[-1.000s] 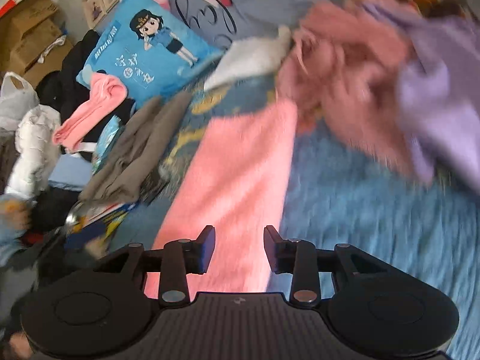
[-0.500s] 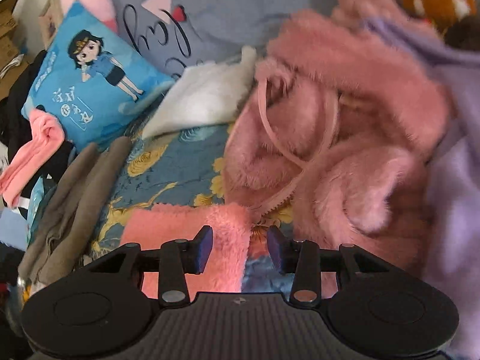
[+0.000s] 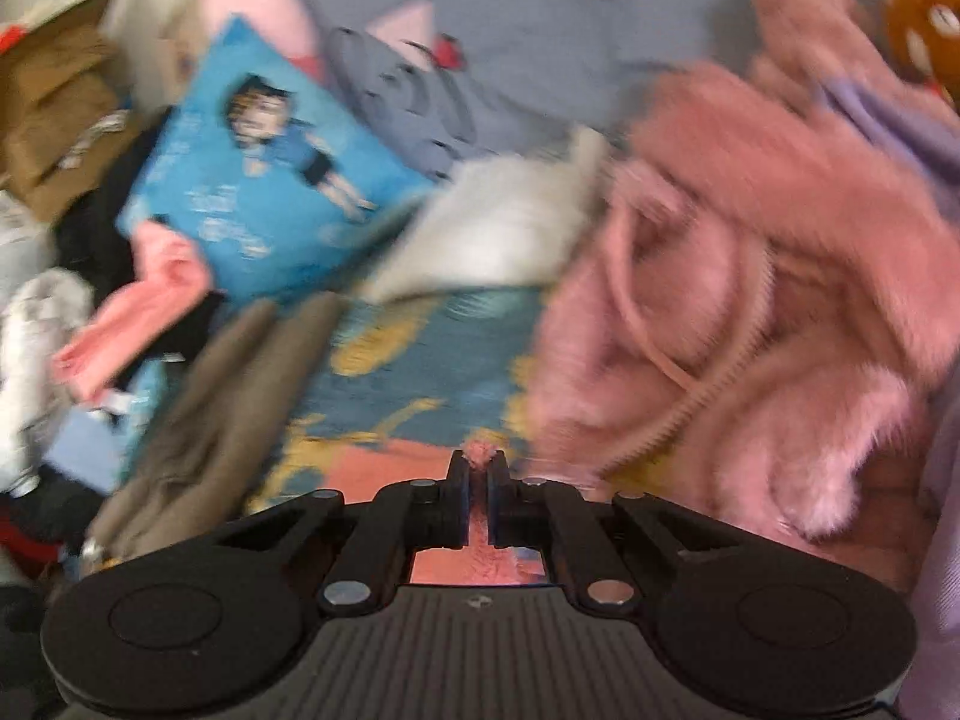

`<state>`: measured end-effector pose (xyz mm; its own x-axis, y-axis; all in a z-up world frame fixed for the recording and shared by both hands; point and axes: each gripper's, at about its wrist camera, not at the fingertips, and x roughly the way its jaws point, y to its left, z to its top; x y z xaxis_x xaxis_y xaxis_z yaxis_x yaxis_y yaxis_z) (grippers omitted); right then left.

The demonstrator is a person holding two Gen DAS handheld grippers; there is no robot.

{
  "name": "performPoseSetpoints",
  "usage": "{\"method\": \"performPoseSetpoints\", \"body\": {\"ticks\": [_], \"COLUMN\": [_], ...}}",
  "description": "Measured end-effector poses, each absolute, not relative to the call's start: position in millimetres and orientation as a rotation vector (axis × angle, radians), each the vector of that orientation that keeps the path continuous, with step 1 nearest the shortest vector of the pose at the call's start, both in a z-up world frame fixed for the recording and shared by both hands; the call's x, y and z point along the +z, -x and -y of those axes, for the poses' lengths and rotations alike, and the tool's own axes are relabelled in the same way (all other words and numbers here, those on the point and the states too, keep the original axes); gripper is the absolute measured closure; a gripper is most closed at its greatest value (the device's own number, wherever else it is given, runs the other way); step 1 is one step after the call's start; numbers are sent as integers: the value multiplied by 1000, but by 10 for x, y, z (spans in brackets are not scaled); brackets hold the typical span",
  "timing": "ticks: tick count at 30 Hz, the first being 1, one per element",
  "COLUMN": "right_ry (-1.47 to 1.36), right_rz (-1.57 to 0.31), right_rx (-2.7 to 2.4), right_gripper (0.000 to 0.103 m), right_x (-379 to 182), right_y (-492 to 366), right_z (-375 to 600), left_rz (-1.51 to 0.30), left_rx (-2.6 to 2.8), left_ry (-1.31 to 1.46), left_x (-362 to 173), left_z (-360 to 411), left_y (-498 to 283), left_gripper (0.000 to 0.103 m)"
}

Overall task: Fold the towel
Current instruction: 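Grasp the strip end with the right tool and fold it onto itself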

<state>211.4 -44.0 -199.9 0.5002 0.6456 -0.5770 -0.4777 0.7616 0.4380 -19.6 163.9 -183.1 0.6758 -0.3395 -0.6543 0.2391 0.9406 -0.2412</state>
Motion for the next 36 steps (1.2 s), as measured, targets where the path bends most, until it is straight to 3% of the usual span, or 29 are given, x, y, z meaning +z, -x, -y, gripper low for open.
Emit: {"method": "performPoseSetpoints", "body": {"ticks": [15, 25, 36], "right_ry": [82, 42, -253], "right_rz": [-694, -889, -840], "right_rx": [1160, 1195, 1194], "right_gripper": [98, 98, 98], "right_x": [-1489, -2030, -1898], "right_y": [-836, -304, -426], "right_z": [289, 569, 968], "left_rz": [-469, -485, -523], "left_rx": [-338, -291, -278], "left_ry": [551, 605, 570], "left_x": [-1360, -1421, -1469], "left_z": [-2773, -2892, -2787], "left_y": [1117, 1205, 1133], "left_gripper": [3, 3, 3]}}
